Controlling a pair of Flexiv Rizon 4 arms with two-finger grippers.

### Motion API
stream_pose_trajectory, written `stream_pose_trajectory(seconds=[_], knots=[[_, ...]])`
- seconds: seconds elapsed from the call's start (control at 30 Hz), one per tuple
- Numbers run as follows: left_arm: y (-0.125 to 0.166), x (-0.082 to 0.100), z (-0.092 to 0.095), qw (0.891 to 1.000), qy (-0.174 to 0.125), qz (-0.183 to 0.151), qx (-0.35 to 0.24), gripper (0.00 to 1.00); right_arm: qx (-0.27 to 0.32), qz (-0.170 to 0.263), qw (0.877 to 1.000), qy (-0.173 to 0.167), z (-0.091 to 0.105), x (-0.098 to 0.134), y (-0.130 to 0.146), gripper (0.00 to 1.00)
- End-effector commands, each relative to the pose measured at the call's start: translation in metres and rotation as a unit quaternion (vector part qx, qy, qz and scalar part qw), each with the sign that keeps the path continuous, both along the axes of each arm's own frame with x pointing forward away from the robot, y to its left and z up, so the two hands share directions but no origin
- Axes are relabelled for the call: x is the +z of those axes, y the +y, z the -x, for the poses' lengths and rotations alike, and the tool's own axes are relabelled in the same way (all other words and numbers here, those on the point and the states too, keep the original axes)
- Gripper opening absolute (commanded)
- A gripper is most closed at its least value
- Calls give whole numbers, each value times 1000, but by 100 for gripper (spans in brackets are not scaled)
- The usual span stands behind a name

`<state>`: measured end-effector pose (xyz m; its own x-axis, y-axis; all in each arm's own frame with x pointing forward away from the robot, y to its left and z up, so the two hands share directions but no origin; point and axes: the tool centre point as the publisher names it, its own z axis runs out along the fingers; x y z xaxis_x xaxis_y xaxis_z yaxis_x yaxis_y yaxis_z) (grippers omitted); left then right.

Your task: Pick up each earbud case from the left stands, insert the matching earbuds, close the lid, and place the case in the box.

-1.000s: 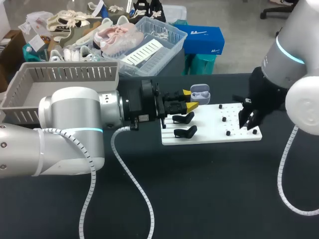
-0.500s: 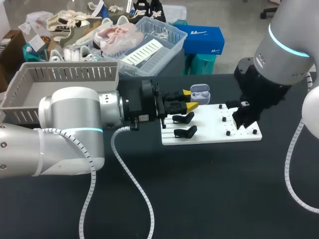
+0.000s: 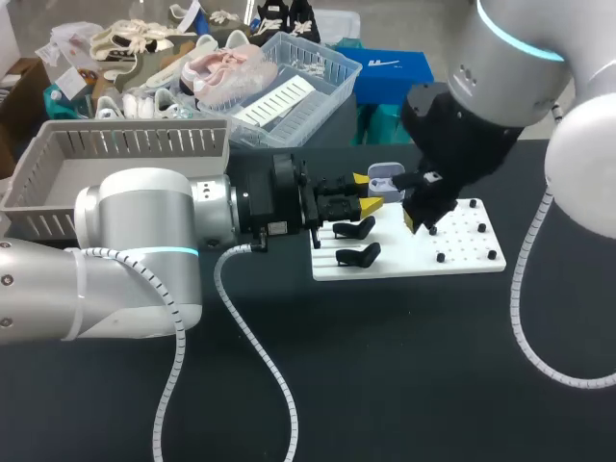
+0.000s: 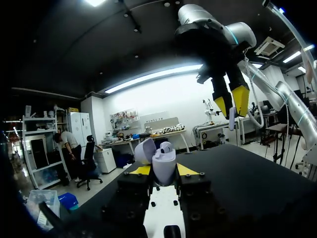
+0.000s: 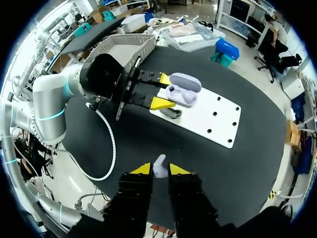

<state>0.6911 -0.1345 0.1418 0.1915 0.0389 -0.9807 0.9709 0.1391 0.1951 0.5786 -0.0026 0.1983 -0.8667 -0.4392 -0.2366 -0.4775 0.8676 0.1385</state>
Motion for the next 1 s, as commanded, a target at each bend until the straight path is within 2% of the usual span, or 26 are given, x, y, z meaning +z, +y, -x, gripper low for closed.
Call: stream_pose_trajectory(seconds=[0.03, 0.27, 0.53, 0.77, 1.0], knots=[[0, -1, 0, 1000, -1, 1, 2, 0, 10, -10, 1000, 23, -12, 4, 14, 0], [0, -1, 0, 1000, -1, 1, 2, 0, 28, -19, 999, 18, -25, 16, 43, 0], [0, -1, 0, 1000, -1, 1, 2, 0, 40, -8, 999, 4, -48, 24, 60, 0], [0, -1, 0, 1000, -1, 1, 2, 0, 41, 0, 999, 7, -62, 21, 64, 0], [0, -1, 0, 1000, -1, 1, 2, 0, 37, 18, 999, 16, -72, 15, 56, 0]])
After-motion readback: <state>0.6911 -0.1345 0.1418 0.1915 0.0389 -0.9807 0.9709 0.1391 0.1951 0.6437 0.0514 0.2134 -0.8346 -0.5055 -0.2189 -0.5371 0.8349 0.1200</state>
